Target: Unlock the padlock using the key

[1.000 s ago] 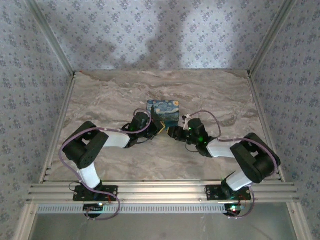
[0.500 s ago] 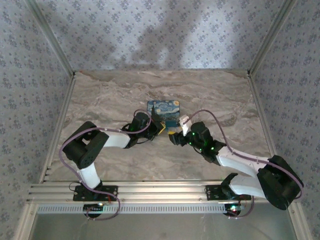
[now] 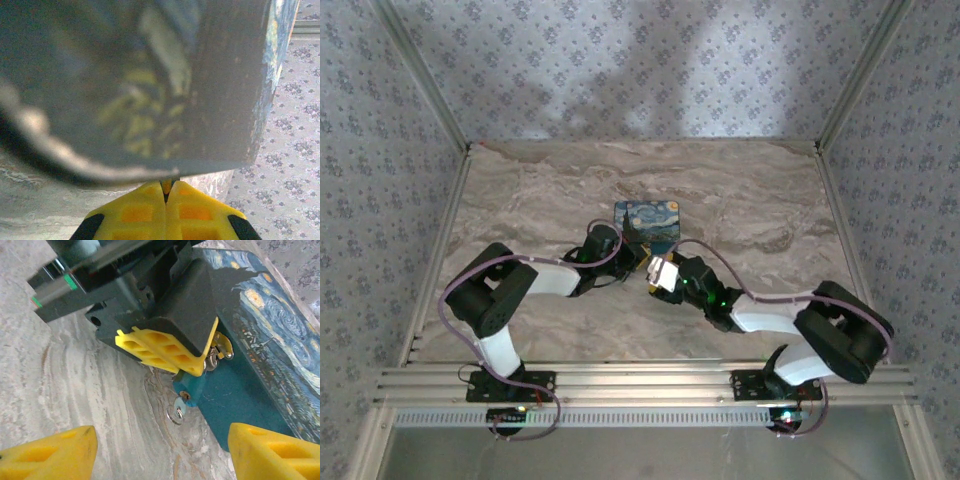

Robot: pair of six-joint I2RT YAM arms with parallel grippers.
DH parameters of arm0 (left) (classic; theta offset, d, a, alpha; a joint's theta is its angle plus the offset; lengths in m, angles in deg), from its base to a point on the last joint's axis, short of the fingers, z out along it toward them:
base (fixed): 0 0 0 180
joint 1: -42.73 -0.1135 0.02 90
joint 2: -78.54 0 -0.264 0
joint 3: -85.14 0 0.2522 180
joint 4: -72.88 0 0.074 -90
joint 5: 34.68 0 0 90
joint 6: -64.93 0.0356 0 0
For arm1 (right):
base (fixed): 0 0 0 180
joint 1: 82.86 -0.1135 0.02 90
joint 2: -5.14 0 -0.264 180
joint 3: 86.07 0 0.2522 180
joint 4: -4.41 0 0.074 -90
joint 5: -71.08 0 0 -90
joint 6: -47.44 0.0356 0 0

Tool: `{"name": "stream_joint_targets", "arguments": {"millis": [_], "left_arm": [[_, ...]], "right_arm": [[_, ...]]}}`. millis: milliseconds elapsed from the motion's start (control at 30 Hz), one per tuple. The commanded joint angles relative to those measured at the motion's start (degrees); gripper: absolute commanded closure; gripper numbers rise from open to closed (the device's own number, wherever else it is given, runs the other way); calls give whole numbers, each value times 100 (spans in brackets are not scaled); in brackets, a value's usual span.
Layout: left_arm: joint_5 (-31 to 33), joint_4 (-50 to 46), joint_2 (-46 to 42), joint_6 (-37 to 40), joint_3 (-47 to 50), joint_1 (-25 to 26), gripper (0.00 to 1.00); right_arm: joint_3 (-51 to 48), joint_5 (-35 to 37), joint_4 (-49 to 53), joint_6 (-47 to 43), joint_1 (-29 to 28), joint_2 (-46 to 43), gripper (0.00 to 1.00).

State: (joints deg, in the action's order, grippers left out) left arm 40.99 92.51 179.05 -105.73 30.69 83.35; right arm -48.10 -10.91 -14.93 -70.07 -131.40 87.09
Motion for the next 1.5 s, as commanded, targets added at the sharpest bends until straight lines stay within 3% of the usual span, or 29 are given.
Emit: {"name": "stream_joint_targets", "arguments": {"millis": [0,500,1467], "left_arm": [[-129,-50,-161,-63,71,27,99],[-155,-25,-163,-61,85,25,100],[-228,18,-85,-99,57,25,100]], "right_arm": [[-56,312,-783,-108,-41,300,29],[41,552,-1355,96,5,1037,55],[273,527,-1752,419,64,1452,80]]}}
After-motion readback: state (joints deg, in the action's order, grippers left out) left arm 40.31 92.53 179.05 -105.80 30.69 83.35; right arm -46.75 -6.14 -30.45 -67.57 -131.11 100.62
